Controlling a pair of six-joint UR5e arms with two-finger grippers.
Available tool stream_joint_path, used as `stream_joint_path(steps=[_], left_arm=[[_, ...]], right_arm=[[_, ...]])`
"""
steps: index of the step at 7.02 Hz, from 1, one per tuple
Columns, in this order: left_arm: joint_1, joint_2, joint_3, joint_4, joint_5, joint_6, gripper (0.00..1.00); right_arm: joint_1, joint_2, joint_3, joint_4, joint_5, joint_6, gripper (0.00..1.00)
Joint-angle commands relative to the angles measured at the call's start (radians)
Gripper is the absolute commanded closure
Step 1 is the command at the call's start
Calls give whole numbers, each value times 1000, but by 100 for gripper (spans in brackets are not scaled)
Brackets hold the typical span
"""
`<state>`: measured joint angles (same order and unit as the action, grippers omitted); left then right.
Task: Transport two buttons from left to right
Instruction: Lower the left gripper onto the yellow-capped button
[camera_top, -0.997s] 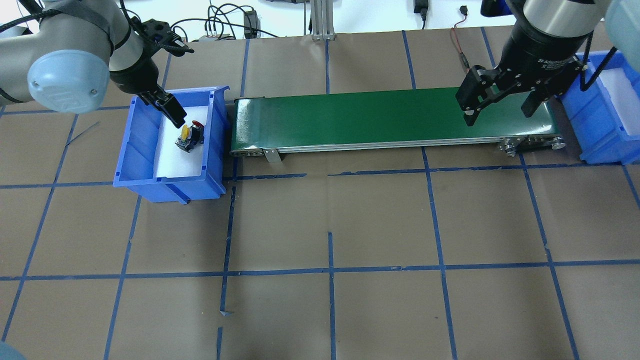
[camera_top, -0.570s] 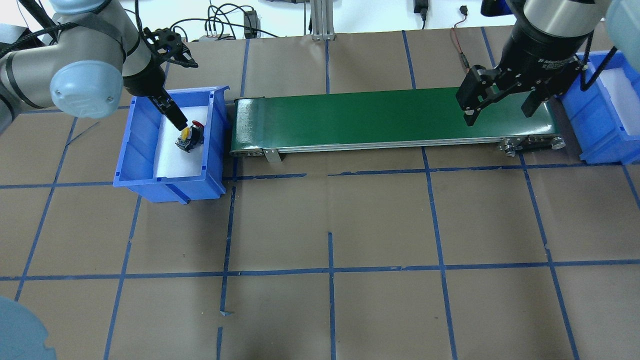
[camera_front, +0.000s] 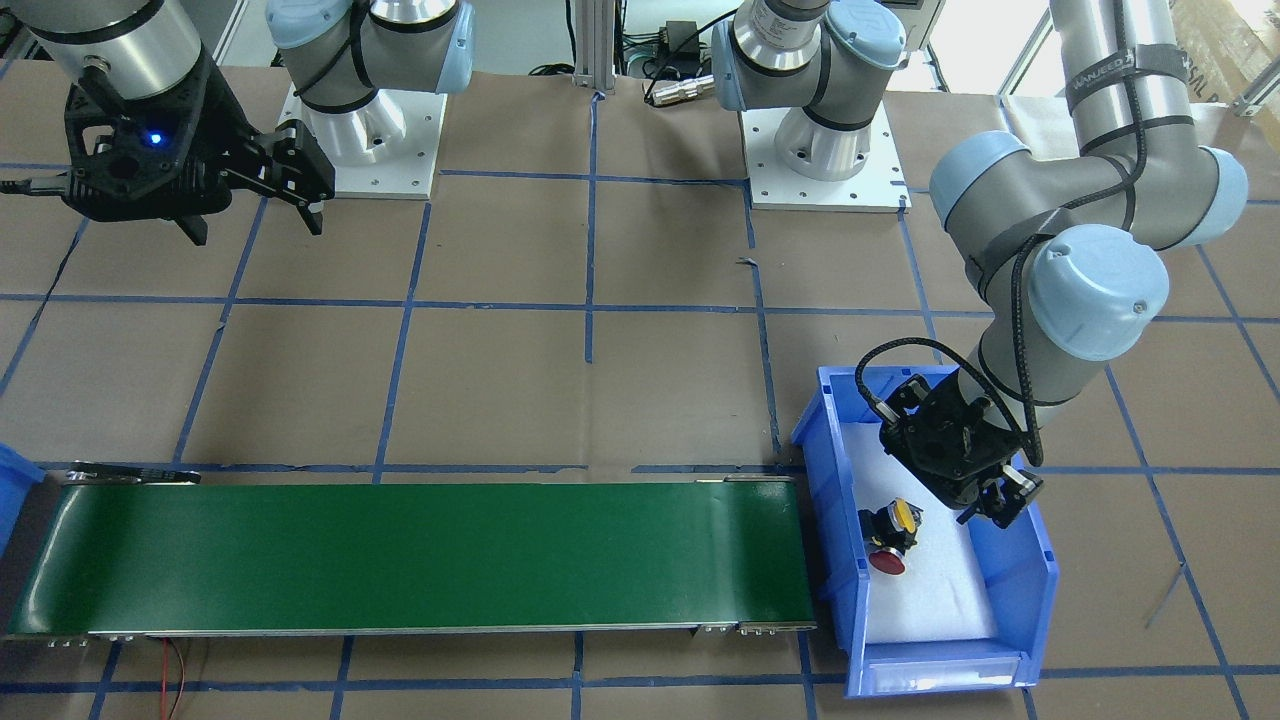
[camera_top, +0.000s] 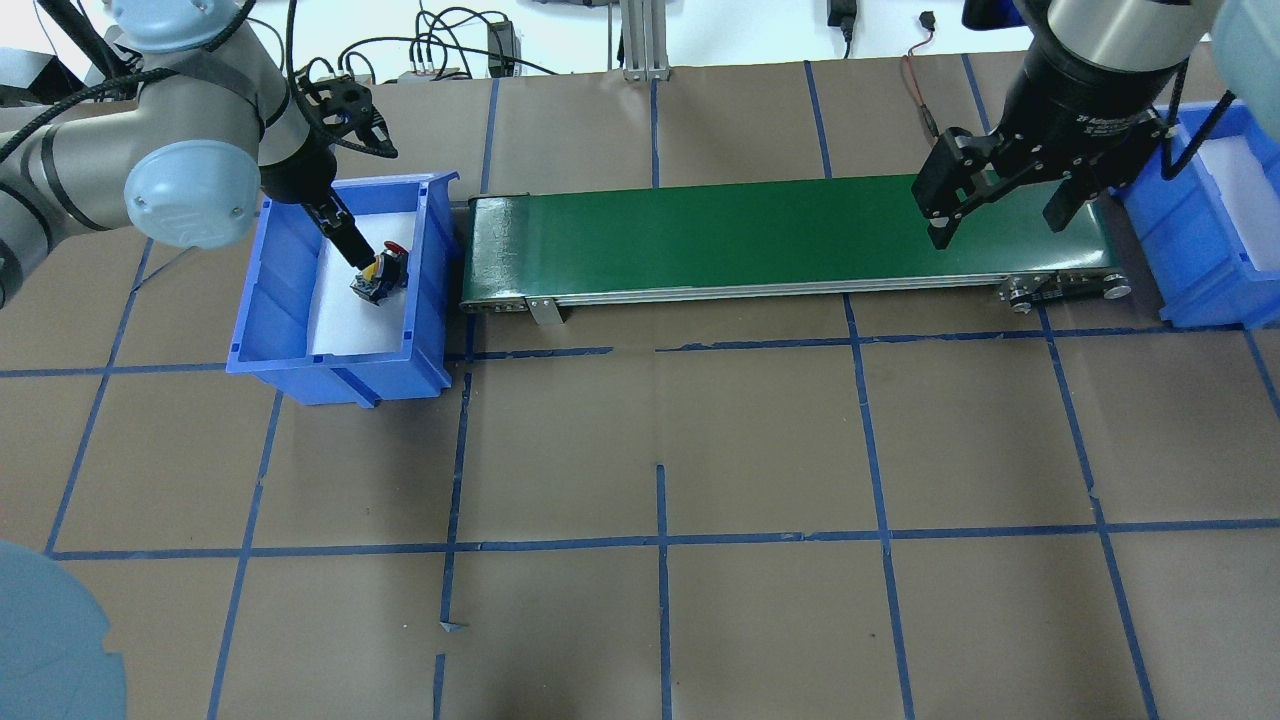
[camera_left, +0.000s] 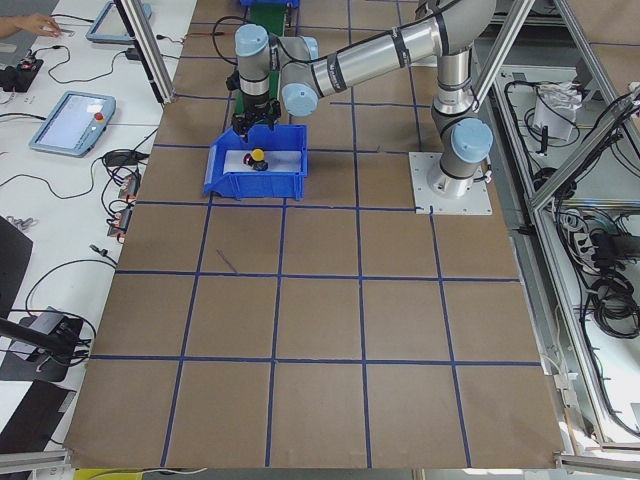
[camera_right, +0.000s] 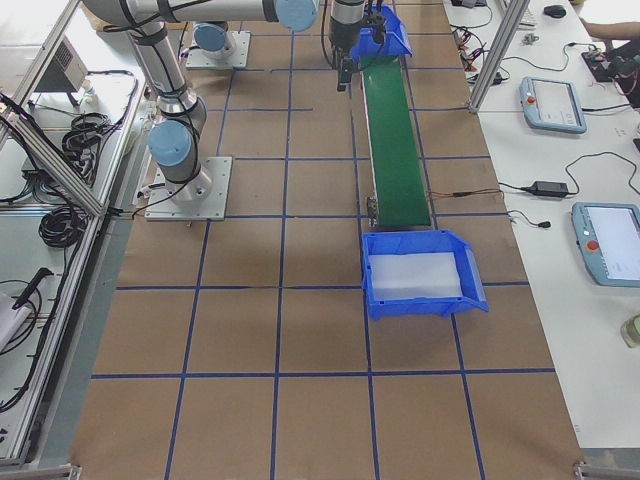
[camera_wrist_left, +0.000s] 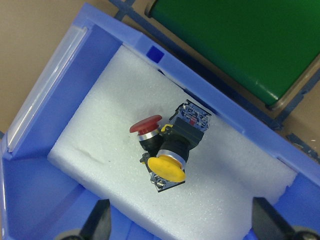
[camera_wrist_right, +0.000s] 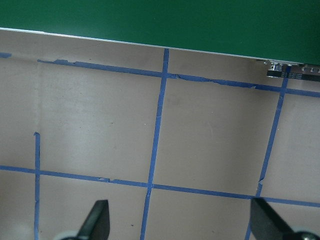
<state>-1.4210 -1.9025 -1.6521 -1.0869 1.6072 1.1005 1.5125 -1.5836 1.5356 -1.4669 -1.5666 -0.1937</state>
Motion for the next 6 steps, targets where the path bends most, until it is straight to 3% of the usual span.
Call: stream_joint_path(steps=[1, 6], left_arm=[[42, -1, -49, 48, -3, 53, 0], [27, -63, -49, 139, -10, 44, 0]], right_arm=[[0, 1, 0, 0, -1, 0, 0], [0, 1, 0, 0, -3, -3, 0]])
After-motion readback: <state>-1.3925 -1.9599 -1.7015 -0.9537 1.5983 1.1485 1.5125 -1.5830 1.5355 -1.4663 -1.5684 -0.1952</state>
